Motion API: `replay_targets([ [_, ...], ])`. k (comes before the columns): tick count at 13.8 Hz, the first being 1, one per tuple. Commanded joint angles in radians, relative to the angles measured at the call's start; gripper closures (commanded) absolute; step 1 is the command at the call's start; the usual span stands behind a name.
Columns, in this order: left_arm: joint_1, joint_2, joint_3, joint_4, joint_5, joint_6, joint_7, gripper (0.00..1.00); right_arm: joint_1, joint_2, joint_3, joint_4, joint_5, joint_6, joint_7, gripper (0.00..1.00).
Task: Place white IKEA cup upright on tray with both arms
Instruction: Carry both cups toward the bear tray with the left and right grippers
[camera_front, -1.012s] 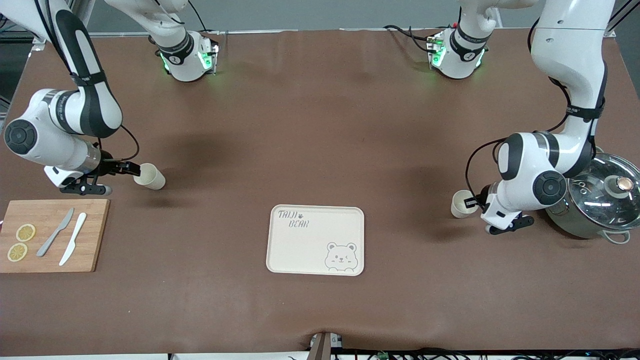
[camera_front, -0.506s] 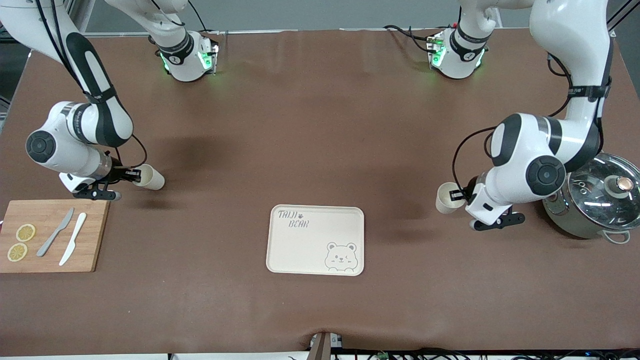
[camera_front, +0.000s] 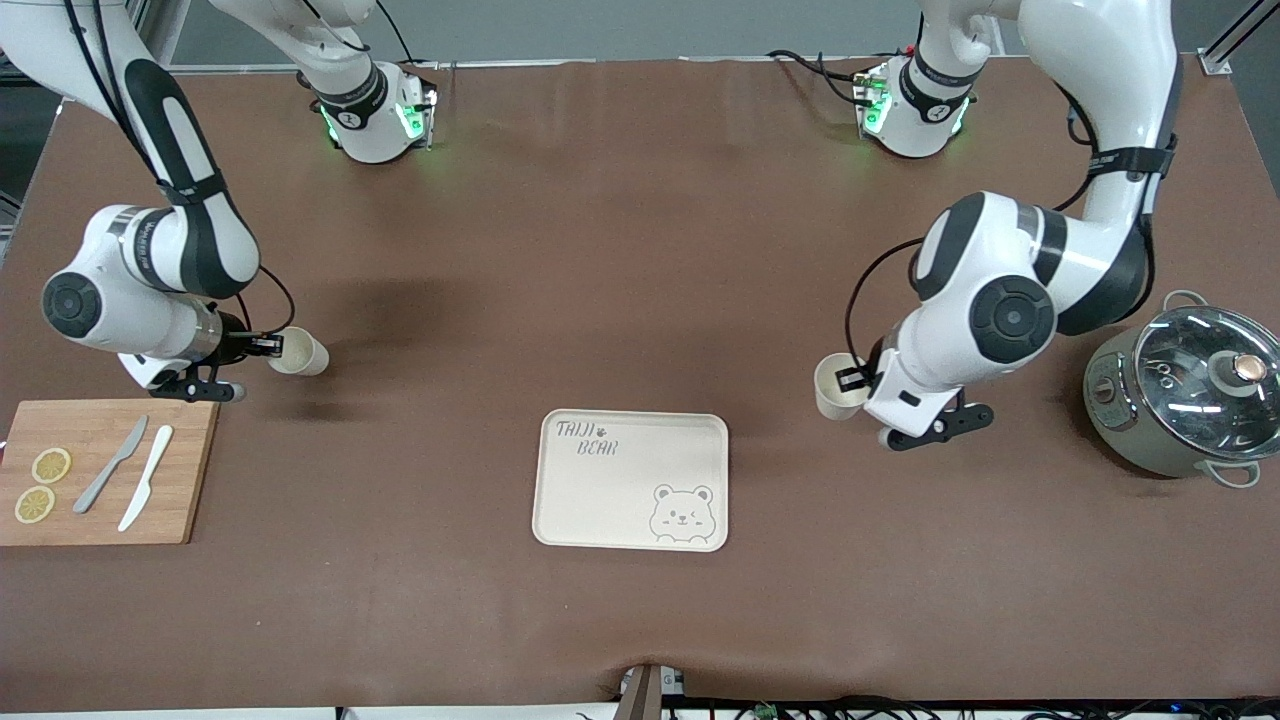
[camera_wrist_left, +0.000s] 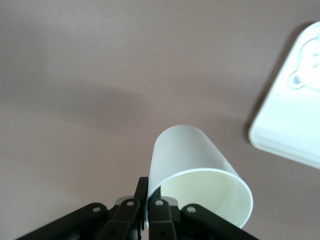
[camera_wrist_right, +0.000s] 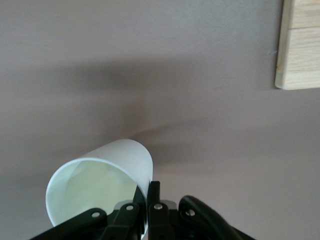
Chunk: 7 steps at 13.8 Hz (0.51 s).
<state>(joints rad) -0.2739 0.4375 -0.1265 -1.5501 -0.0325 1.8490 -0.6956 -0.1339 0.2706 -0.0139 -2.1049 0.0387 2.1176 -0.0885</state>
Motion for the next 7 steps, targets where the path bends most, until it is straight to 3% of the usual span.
replay_targets([
  [1,-0.059,0.076,0.002,0.099,-0.012,-0.017,-0.128,1.00,0.029,0.002,0.002,0.205,0.046,-0.215,0.013,1.00],
  [4,-0.117,0.173,0.002,0.200,-0.014,-0.008,-0.298,1.00,0.069,0.038,0.002,0.317,0.047,-0.246,0.082,1.00],
  [7,-0.181,0.233,0.002,0.216,-0.021,0.125,-0.518,1.00,0.126,0.077,0.002,0.426,0.052,-0.280,0.175,1.00],
])
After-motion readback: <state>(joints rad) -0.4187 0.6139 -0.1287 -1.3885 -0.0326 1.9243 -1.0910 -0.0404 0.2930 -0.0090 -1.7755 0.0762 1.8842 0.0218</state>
